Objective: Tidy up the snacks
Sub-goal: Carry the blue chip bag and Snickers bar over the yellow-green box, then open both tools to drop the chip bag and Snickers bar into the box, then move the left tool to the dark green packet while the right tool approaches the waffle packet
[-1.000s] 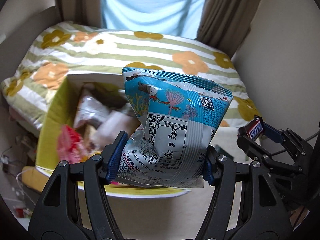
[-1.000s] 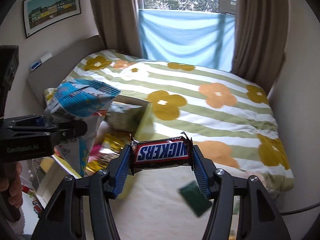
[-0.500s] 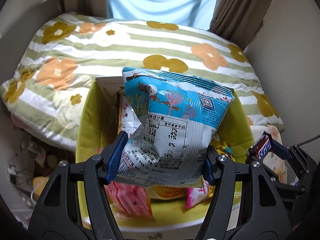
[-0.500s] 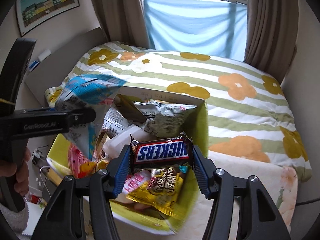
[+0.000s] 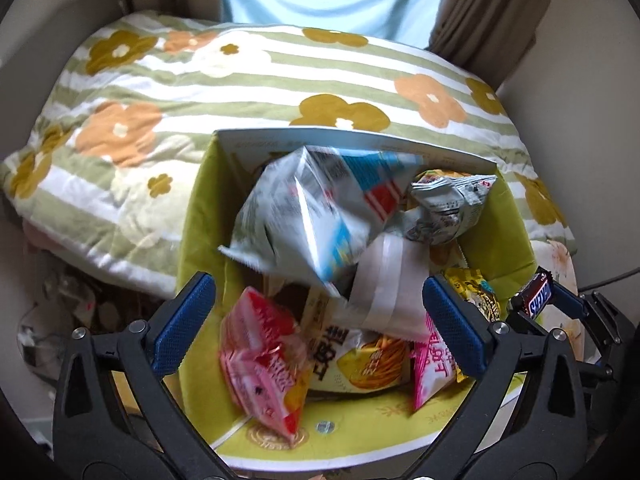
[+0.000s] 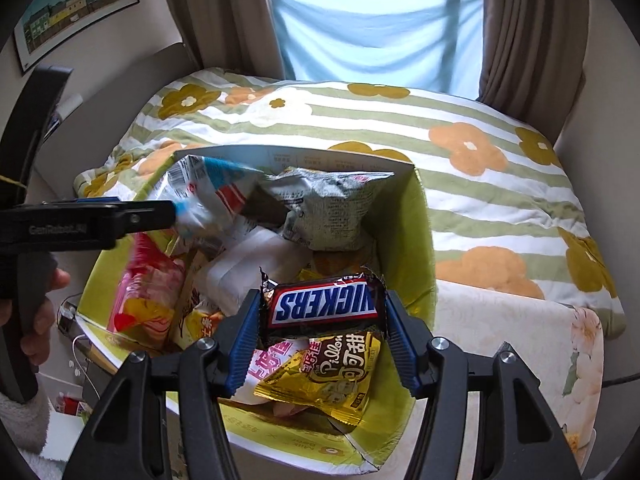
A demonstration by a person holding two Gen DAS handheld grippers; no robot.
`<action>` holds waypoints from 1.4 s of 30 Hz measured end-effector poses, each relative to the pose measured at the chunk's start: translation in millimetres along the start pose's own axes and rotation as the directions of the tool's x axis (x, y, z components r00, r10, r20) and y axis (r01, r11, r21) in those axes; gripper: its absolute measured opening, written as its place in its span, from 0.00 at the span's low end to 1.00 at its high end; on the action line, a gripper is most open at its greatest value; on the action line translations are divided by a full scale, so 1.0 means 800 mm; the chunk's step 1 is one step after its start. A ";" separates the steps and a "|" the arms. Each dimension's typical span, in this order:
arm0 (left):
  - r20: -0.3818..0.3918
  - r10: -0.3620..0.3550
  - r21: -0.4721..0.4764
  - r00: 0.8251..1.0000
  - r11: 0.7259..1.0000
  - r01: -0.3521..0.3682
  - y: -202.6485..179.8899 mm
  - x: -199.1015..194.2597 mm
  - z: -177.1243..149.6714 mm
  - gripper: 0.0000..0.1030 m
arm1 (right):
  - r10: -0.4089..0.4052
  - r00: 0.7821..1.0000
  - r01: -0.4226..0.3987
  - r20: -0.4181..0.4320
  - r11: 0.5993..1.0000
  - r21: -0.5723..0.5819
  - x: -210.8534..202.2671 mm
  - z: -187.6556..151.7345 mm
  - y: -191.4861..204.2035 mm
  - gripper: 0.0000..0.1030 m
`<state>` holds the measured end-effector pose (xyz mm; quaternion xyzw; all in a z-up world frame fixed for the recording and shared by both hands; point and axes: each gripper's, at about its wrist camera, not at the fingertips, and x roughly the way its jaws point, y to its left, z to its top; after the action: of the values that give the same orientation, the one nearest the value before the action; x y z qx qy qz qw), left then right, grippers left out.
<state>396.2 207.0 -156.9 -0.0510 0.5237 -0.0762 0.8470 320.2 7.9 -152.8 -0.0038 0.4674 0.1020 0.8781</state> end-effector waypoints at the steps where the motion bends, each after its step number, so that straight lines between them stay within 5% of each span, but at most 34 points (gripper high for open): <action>1: 0.002 -0.008 -0.016 1.000 1.000 0.009 0.005 -0.003 -0.004 1.00 | 0.008 1.000 -0.008 -0.005 1.000 -0.004 0.002 0.000 0.001 0.53; 11: 0.038 0.013 -0.082 0.999 0.997 -0.010 0.025 -0.028 -0.023 1.00 | 0.080 0.995 -0.085 -0.052 0.993 -0.085 0.019 -0.001 0.030 0.56; 13: 0.044 0.023 -0.083 0.999 0.996 -0.020 0.026 -0.032 -0.026 1.00 | 0.096 0.993 -0.102 -0.063 0.990 -0.094 0.022 -0.002 0.035 0.65; 15: 0.049 0.032 -0.084 0.998 0.996 -0.027 0.027 -0.037 -0.031 1.00 | 0.116 0.991 -0.122 -0.062 0.988 -0.095 0.024 -0.004 0.038 0.93; 17: 0.053 0.039 -0.087 0.998 0.996 -0.035 0.029 -0.042 -0.037 1.00 | 0.129 0.991 -0.132 -0.037 0.986 -0.105 0.020 -0.008 0.040 0.98; 25: 0.062 0.034 -0.076 0.997 0.997 -0.029 0.030 -0.057 -0.055 1.00 | 0.137 0.990 -0.139 -0.030 0.984 -0.112 0.007 -0.017 0.038 0.98; 42: 0.096 -0.032 0.058 0.995 0.998 0.026 -0.019 -0.067 -0.055 1.00 | 0.005 0.999 -0.006 0.049 1.000 0.017 -0.047 -0.032 0.001 0.98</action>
<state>331.9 201.6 -126.9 -0.0381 0.4788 -0.1009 0.8713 278.7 -0.8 -136.1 0.0074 0.4466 0.1006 0.8890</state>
